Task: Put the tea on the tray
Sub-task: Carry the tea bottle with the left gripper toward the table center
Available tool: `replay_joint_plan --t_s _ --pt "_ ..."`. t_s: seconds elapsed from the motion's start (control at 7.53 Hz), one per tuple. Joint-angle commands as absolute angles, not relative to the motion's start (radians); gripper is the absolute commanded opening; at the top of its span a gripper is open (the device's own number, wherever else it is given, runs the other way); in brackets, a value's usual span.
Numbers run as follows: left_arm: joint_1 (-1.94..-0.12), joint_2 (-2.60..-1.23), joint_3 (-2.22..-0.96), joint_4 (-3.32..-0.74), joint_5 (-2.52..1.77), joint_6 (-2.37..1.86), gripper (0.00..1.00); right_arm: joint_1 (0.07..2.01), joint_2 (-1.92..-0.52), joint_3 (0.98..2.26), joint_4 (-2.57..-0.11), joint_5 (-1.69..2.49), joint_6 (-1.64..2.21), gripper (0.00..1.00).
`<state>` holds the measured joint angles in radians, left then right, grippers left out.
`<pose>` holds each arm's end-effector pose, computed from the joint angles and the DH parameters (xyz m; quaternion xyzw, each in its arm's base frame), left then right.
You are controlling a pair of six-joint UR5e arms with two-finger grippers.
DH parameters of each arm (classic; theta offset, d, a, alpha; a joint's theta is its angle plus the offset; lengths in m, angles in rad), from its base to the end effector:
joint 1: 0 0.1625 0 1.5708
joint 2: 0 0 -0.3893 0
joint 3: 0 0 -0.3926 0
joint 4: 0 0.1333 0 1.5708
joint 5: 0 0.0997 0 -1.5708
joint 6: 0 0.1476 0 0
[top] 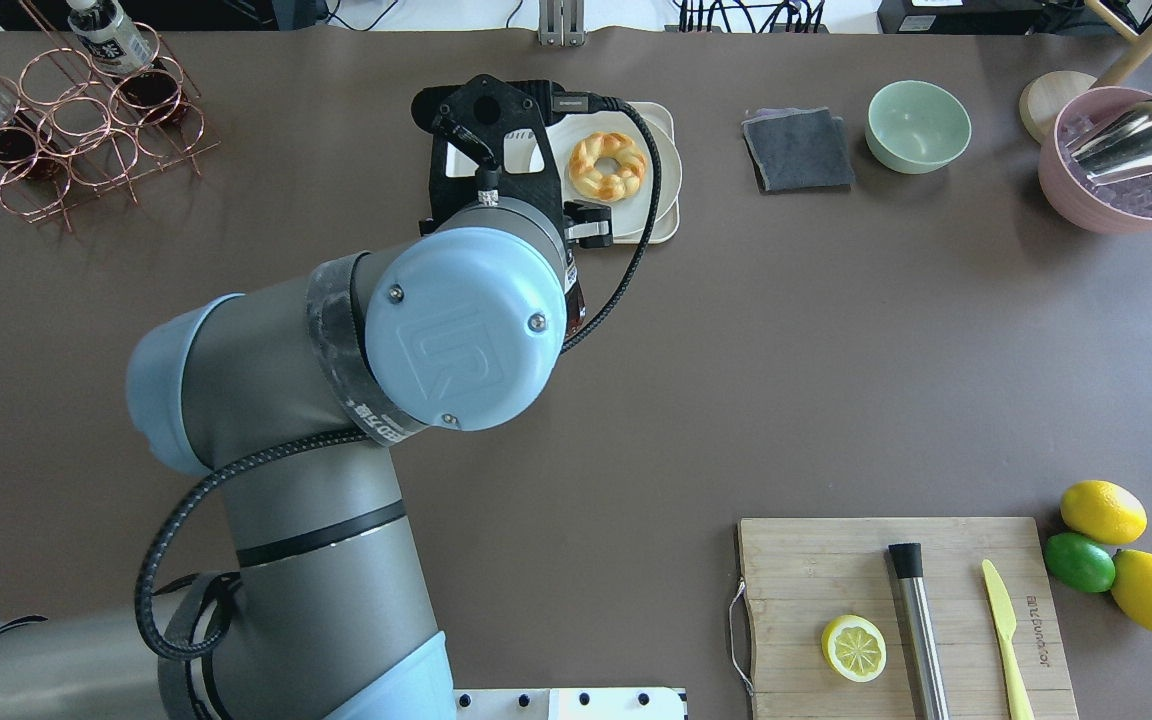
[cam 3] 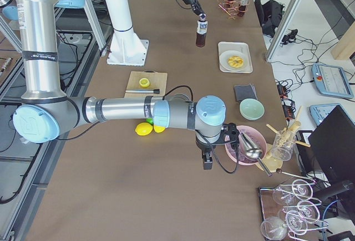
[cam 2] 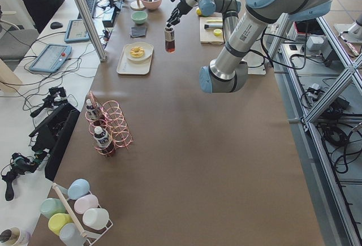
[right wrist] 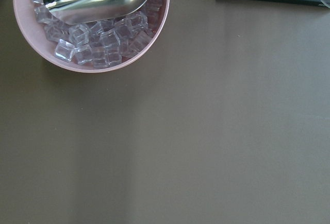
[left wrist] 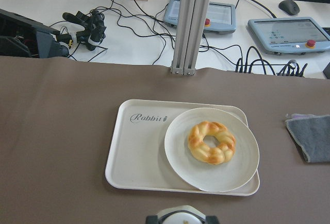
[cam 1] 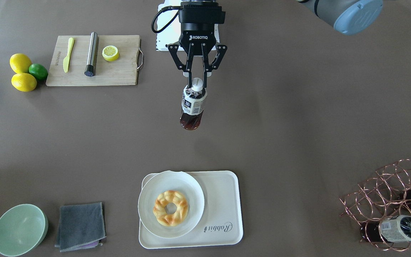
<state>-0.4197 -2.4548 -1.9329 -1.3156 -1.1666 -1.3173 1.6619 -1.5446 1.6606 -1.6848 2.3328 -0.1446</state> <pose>0.4649 -0.4170 0.0282 0.3205 0.3813 -0.1666 0.8510 0.0768 -0.4951 0.6128 0.0446 -0.3692 -0.0252 0.9280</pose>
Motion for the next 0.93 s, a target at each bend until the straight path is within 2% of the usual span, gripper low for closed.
replay_joint_plan --t_s 0.0,0.8 --pt "-0.367 -2.485 -1.876 -1.310 -1.112 -1.330 0.00 1.615 -1.528 1.661 -1.677 2.332 -0.144 1.00" --pt "-0.267 -2.477 -1.829 -1.312 -1.045 -1.336 0.00 1.563 -1.522 1.664 -1.621 2.361 -0.141 1.00"
